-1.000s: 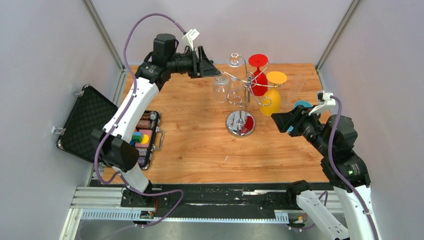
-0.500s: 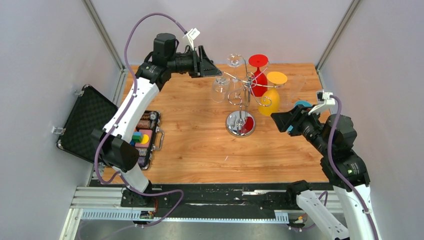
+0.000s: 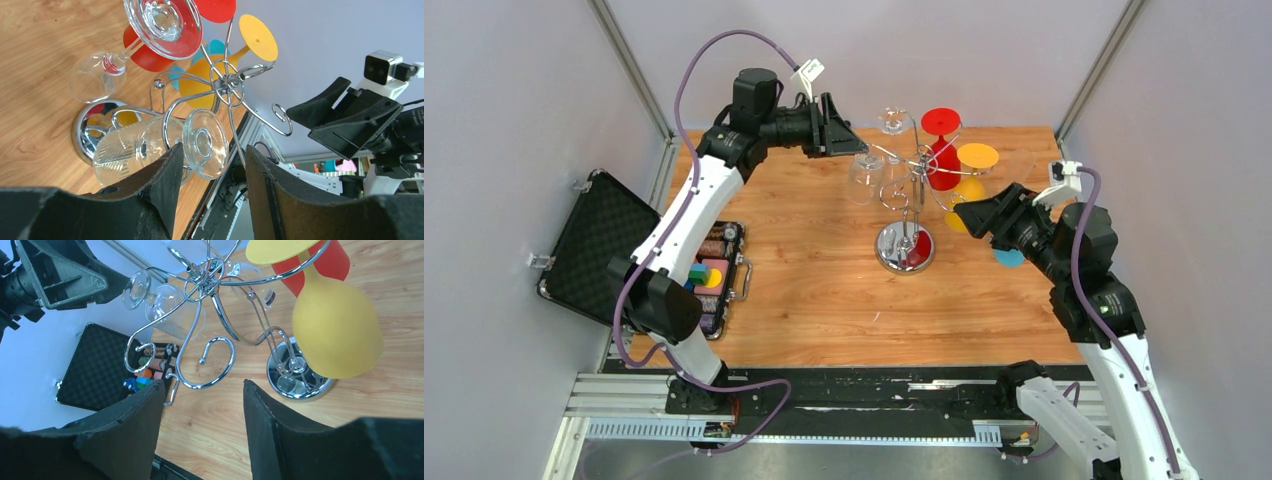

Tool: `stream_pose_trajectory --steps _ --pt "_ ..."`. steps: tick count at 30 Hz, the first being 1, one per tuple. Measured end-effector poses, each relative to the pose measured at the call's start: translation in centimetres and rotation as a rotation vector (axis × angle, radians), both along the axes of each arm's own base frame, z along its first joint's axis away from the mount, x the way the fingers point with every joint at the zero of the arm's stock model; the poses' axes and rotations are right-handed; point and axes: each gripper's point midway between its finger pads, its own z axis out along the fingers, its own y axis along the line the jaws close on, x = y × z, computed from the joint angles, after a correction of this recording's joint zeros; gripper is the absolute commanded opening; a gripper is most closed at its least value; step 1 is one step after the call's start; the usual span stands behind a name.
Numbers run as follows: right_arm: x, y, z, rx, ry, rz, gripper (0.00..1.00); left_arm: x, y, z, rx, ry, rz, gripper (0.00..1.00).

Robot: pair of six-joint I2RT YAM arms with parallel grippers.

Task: Take the wine glass off the wine glass rack
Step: Pick up the wine glass from the wine rack.

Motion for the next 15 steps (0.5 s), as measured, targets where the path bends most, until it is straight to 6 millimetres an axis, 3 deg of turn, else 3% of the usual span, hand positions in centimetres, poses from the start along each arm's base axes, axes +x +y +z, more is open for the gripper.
stream_pose_trajectory --steps 15 --pt "2.6 1.3 -1.0 0.113 0.093 -0.021 0.55 -0.3 -0.3 -0.4 -0.008 0.032 -0.026 0.51"
